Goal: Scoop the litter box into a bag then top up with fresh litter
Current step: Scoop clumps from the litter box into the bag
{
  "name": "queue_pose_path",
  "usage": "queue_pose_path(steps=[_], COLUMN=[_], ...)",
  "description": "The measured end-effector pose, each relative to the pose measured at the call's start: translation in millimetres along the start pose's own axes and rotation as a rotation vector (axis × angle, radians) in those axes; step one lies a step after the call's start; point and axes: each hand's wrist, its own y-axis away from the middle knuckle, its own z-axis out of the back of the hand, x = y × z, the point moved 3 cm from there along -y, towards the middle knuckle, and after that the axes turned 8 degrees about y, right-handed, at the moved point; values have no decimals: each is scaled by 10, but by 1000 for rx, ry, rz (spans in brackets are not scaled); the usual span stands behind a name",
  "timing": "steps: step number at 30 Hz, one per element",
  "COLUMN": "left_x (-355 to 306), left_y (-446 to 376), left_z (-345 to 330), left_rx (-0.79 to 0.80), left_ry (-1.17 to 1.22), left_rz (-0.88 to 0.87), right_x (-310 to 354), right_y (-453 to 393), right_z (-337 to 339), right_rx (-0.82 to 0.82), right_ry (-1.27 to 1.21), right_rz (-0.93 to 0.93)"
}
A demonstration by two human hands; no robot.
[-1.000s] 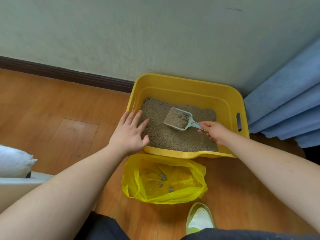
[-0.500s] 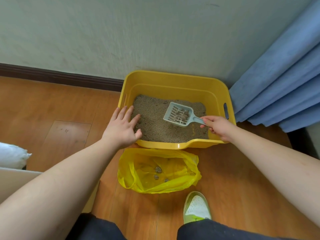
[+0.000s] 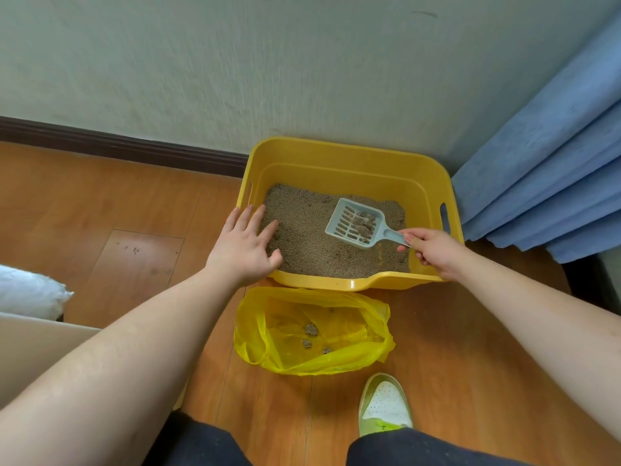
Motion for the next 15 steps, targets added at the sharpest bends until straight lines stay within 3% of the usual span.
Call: queue_pose_path(steps=[15], left_x=[1], left_y=[-2], left_z=[25], left_rx=[21], left_ry=[12], left_rz=[22], right_x=[202], right_y=[535], right_z=[-116], right_rx=[97], right_ry=[-70], right_rz=[205])
